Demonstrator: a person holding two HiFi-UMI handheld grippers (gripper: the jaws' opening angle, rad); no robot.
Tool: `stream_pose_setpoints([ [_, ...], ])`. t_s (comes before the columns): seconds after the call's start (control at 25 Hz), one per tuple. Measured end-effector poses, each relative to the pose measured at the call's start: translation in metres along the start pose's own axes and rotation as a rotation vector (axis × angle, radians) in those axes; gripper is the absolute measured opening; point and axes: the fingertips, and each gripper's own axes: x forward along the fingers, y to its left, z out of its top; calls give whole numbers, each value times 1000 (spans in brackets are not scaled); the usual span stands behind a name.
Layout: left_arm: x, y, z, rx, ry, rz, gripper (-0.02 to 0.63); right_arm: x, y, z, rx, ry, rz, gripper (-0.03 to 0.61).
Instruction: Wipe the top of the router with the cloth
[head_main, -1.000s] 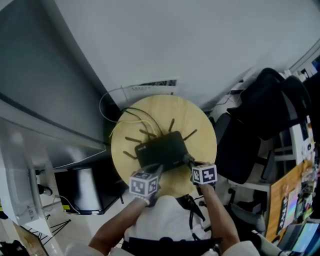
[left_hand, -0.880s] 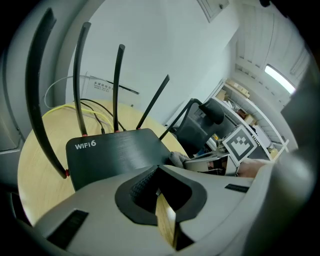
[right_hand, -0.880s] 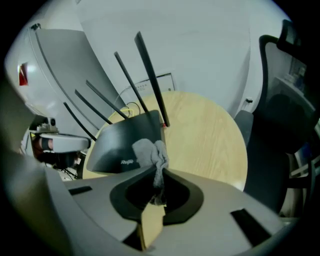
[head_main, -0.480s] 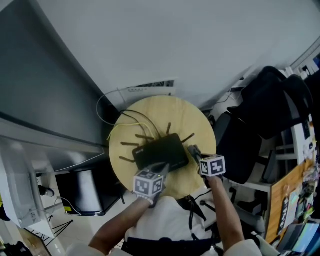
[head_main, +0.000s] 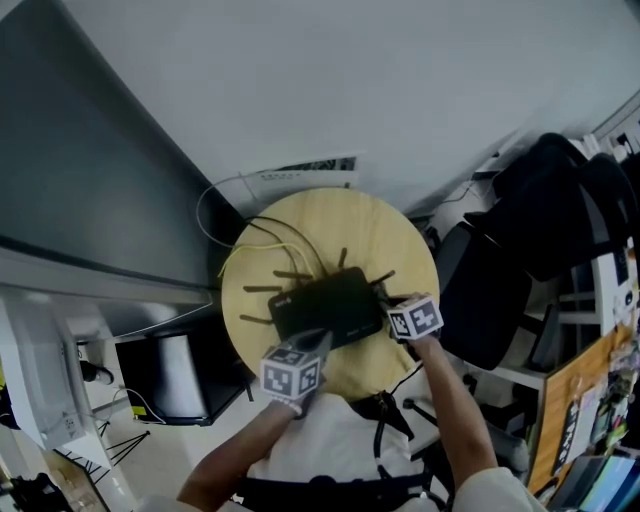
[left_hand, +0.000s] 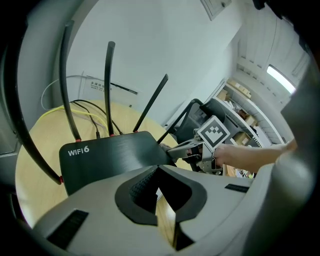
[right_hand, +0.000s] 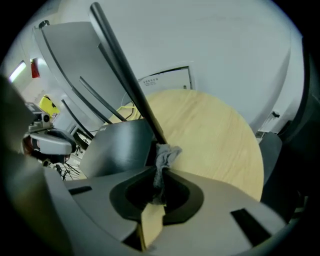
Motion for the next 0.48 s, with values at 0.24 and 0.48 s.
stream_pose_setpoints([
  [0.24, -1, -1, 1, 0, -9, -14, -2, -8, 10, -5, -35, 7, 59, 37],
  [0.48, -4, -3, -2, 15, -5, -25, -2, -23, 16, -27, -53, 37, 92, 37],
])
